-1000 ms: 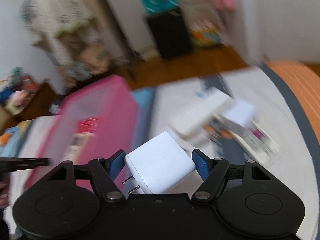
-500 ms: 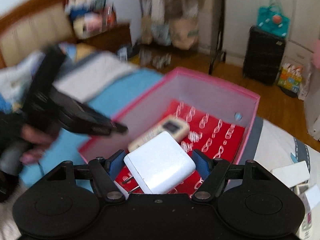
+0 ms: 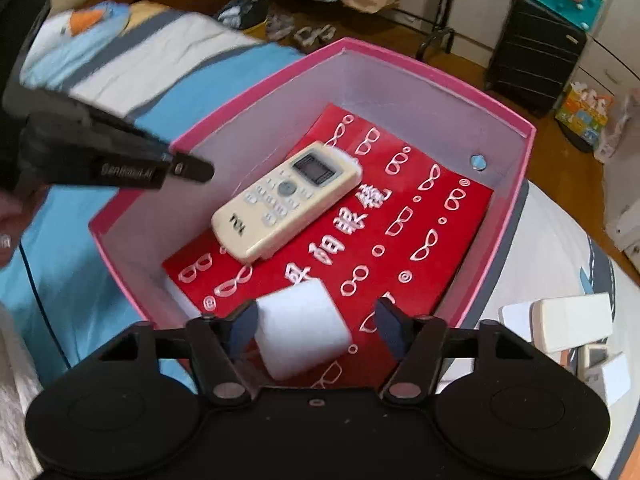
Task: Organize rigid objects
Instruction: 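Carry the charger into the pink box beside the remote and release, then grasp the second white square charger with the right gripper, then carry the second charger into the pink box and open the right gripper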
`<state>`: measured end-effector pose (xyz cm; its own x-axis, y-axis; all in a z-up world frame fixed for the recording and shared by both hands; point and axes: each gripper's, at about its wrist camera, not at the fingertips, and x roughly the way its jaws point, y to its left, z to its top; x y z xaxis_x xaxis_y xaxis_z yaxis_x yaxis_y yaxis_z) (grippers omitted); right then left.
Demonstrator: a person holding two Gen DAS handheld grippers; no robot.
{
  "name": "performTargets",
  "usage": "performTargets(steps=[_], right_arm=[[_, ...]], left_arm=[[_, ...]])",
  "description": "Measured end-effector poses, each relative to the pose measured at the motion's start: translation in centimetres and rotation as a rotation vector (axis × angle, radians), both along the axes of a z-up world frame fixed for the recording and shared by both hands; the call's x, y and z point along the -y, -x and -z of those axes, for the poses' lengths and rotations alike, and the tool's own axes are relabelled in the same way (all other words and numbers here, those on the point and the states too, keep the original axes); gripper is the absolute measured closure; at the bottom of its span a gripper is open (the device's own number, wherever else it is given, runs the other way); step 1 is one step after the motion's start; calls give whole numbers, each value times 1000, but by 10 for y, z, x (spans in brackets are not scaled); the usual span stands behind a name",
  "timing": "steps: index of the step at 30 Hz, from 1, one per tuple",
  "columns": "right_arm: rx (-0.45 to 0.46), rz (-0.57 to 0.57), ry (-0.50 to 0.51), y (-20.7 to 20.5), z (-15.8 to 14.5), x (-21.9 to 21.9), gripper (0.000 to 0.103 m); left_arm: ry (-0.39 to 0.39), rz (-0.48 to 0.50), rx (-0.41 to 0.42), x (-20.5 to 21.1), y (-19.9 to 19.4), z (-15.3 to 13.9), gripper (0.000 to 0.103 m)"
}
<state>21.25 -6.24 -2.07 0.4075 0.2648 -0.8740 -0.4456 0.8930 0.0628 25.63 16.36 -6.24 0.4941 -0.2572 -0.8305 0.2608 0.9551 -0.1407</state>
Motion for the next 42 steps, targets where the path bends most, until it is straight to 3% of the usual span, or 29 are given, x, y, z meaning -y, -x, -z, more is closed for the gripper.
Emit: performTargets(steps=[5,8,12,14,17,21,26,32,35,42], right_arm=[[90,80,-185,9,-29,43,38],[132,92,-238,21,-46,73,36],[262,78,-190,33,-55,101,23],[322,72,-137,40,-51,114,21],[229,65,-108,35,-33,130,22],[148,82,-167,38,3,144,25],[25,51,-104,38,40,135,27],[-3,62,-80,22,62,123,27],[-20,63,-43,18,73,118,43],[-16,97,-71,16,71,120,44]], left_arm=[[-6,-1,0,1,1,-1,97],[-11,-2,-2,2,1,-1,97],[-20,-4,-6,4,0,0,97],[-25,-5,-6,5,0,0,97],[-25,-9,-10,4,0,0,97],[-24,-11,-13,4,1,0,97],[-35,-20,-11,7,-1,0,97],[-40,-20,-16,7,-1,2,97],[-47,-16,-15,8,-1,4,97],[-47,-16,-14,9,-1,4,97]])
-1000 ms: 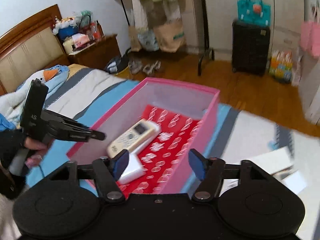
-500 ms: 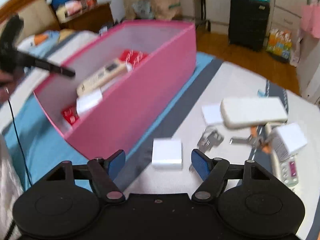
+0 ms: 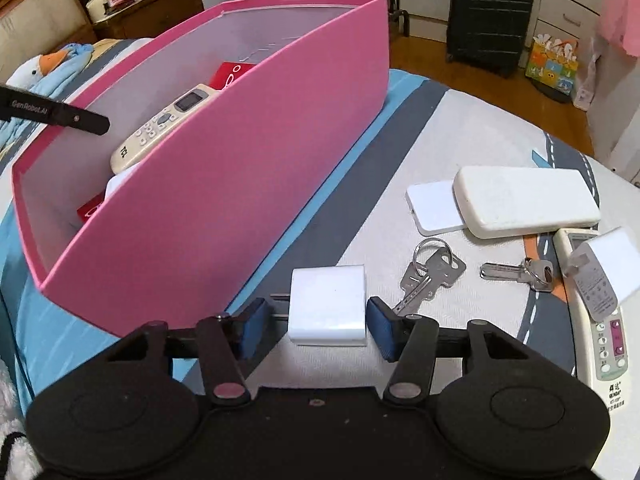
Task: Organize rigid objects
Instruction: 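Carry the second charger into the pink box and open the right gripper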
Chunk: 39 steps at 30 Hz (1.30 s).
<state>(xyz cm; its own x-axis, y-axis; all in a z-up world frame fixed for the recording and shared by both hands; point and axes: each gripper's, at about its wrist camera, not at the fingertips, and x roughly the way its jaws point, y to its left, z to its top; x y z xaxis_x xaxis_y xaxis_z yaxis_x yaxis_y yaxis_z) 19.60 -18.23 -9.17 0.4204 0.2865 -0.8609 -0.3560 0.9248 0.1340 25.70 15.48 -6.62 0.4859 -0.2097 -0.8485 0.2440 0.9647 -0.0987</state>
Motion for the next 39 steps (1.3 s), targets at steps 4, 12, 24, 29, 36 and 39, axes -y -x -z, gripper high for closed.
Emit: performTargets(steps=[4,12,24,29,36,39], right_arm=[[12,22,-1,6,-5,2,55],[42,99,-27,19,-22,16,56],[350,194,-148,45,-115,22,56],[350,64,-211,28,-132,-25,56],[197,-42,-86,-30,-95,-102,56],[128,-43,-24,-53,-74,-121,56]], left_arm=[[1,-3,-1,0,0,0,97],[2,-10,-2,-1,0,-1,97],[8,-15,0,-2,1,-2,97],[13,-17,-3,-2,1,-2,97],[21,-11,-2,-4,0,-1,97],[28,-9,-3,-5,0,0,97]])
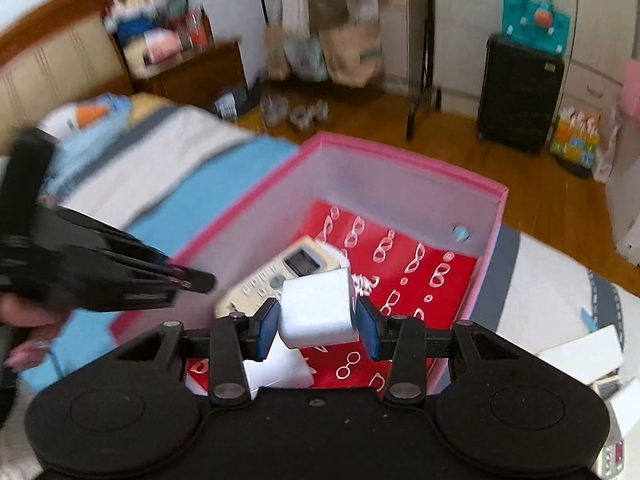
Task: Organize rigid objects
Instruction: 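Carry the second charger into the pink box and open the right gripper, then move the open right gripper back to the silver keys on the bed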
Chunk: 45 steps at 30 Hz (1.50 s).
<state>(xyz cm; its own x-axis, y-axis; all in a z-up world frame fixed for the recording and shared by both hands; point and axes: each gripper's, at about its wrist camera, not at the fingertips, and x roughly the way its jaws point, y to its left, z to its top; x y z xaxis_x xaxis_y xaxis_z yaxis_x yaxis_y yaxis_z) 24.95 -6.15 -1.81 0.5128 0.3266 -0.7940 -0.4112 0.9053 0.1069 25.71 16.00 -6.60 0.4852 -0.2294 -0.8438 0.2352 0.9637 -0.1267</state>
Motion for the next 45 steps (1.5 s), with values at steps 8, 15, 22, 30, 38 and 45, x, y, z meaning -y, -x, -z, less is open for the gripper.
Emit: performTargets(steps=[8,15,22,30,38,45], right_arm=[[-113,18,102,-28,30,-14,56],[-2,53,54,-8,1,0,47],[235,0,-25,49,-49,42,29],[213,50,16,76,-57,104,28],[13,240,-52,61,24,159,28],[-124,341,-62,45,59,172,28]], left_arm=[[14,2,0,-2,-1,2,97],[8,4,0,-1,-2,3,97],[2,3,1,0,-2,3,97],[-24,17,4,4,-1,1,97],[-43,59,4,6,1,0,96],[-56,67,-3,9,2,0,95]])
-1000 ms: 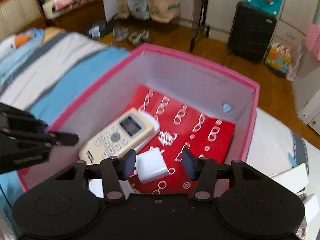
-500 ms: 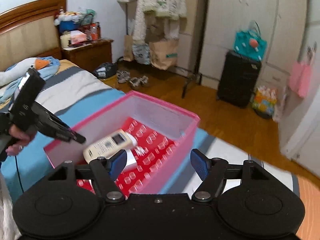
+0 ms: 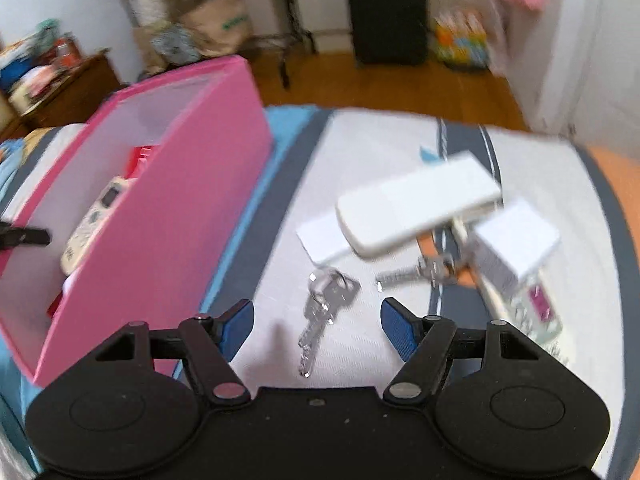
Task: Organize rigid objects
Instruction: 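Move the open right gripper back to the silver keys on the bed, then close the right gripper on the silver keys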
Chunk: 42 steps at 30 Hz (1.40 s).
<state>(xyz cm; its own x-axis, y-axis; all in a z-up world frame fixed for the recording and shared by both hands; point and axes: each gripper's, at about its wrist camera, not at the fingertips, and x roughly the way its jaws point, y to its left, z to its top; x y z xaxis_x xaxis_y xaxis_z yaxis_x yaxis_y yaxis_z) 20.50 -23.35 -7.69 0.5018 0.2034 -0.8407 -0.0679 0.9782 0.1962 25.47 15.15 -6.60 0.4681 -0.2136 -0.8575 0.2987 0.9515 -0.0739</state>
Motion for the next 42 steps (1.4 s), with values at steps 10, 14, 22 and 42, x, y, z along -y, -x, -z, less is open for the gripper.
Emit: performTargets(steps=[10,14,22,42], right_arm=[[25,-25,127,-20,26,-23,69],[47,3,87,-14,11,-13,93],[95,62,-8,2,-6,0,93],[454,-144,-124,49,-115,-69,93]], left_arm=[[0,-2,-1,1,-3,3,95],[-3,-2,-1,1,-3,4,95],[-16,-3,4,2,-1,4,95],[1,-35,6,1,2,-3,95]])
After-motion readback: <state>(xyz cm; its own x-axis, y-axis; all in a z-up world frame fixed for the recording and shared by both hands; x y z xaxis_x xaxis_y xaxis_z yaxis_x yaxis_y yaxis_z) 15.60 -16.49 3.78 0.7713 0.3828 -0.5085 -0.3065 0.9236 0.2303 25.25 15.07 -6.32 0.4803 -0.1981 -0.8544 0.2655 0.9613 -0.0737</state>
